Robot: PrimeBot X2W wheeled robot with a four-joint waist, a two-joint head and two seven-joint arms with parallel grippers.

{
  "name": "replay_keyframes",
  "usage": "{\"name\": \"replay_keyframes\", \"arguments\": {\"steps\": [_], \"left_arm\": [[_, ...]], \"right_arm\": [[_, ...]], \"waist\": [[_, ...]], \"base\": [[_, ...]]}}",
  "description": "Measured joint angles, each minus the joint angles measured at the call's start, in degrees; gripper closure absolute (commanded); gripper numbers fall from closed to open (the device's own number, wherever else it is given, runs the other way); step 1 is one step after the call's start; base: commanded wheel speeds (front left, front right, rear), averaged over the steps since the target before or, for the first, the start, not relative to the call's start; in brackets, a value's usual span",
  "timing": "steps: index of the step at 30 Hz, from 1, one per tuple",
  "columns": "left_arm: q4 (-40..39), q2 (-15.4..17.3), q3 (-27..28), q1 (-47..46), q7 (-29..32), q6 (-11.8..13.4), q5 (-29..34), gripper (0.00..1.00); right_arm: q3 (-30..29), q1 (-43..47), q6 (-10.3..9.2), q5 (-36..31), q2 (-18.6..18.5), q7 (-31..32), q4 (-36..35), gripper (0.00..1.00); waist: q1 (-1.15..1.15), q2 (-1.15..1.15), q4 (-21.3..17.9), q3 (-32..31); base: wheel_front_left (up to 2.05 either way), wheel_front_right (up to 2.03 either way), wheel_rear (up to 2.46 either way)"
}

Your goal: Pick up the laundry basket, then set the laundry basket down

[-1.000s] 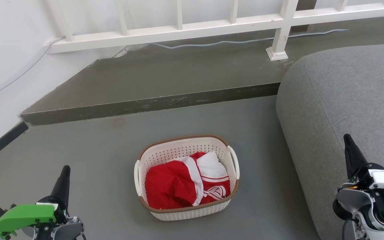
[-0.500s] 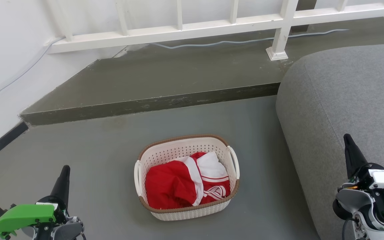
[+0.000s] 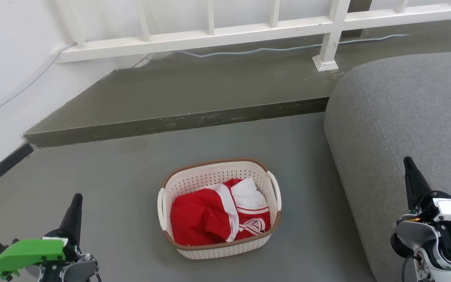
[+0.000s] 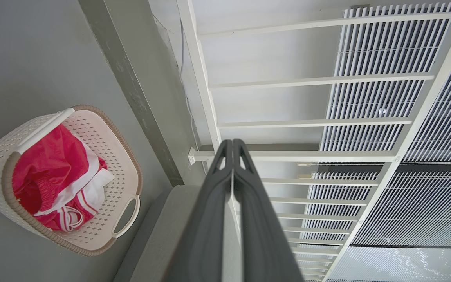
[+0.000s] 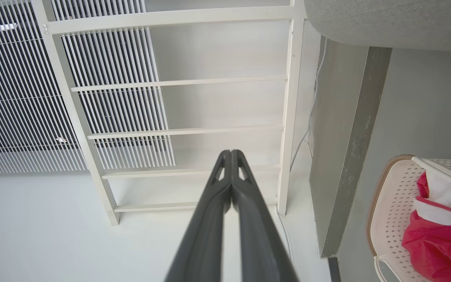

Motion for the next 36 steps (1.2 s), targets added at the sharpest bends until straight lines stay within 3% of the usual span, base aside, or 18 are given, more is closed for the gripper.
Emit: {"name": "replay_keyframes", "arguments": {"steps": [36], "left_arm": [[0.01,-0.04,0.18,-0.37,0.23,0.0,0.01,1.0]], "right_arm": [[-0.13,-0.02,0.01,0.0,0.13,0.16,-0.02,1.0]], "waist": [[0.0,0.0,0.0,0.01]], "base": [[0.0,0.0,0.0]]}}
